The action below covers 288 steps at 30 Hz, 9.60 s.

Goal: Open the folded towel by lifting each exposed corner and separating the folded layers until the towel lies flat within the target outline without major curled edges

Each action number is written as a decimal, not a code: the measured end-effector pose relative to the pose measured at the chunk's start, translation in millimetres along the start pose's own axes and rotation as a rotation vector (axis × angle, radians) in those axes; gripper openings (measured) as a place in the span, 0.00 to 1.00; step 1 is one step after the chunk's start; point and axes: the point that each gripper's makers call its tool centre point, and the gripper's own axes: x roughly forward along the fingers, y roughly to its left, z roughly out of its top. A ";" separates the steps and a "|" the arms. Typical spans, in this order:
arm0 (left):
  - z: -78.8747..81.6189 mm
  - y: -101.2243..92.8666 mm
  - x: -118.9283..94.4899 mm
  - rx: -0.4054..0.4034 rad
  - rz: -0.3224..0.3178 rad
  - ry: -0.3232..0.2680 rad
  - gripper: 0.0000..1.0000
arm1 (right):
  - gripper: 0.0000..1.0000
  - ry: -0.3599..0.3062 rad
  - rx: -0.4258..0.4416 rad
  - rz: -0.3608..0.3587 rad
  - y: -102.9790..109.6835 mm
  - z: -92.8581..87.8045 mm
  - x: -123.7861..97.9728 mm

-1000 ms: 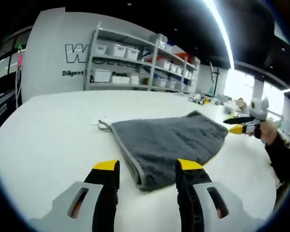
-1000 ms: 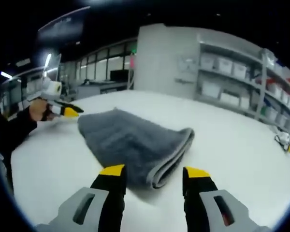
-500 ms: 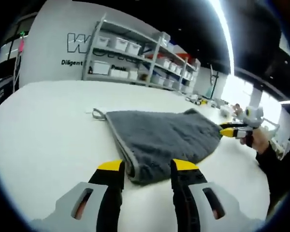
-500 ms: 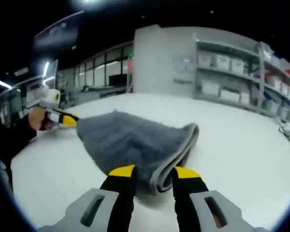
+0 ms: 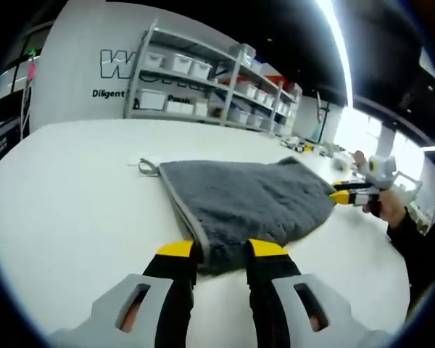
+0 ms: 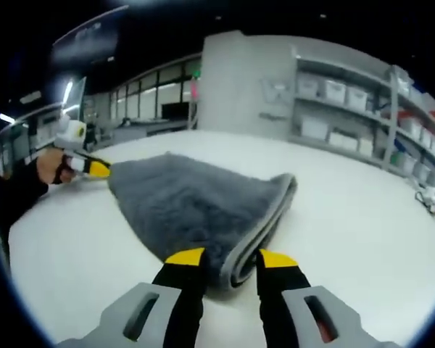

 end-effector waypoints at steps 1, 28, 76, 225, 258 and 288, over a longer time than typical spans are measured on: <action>0.9 2.8 -1.1 -0.008 0.000 -0.002 0.18 | 0.24 0.000 0.004 -0.003 -0.4 0.0 -0.3; -3.6 2.8 -1.7 -0.008 -0.001 0.009 0.09 | 0.12 0.017 0.064 0.027 18.5 -7.9 -2.5; -14.5 -25.7 -26.6 0.122 -0.029 0.000 0.03 | 0.08 0.034 0.138 0.082 -9.1 -3.4 7.0; -52.8 -217.7 3.2 0.414 -0.247 0.044 0.02 | 0.05 0.355 -0.561 0.226 9.4 65.6 183.1; -48.7 -226.3 24.1 0.474 -0.259 0.066 0.02 | 0.05 0.385 -0.678 0.287 53.5 83.1 223.5; -46.9 -253.9 6.6 0.441 -0.390 0.045 0.83 | 0.35 0.302 -0.583 0.206 33.0 98.9 221.4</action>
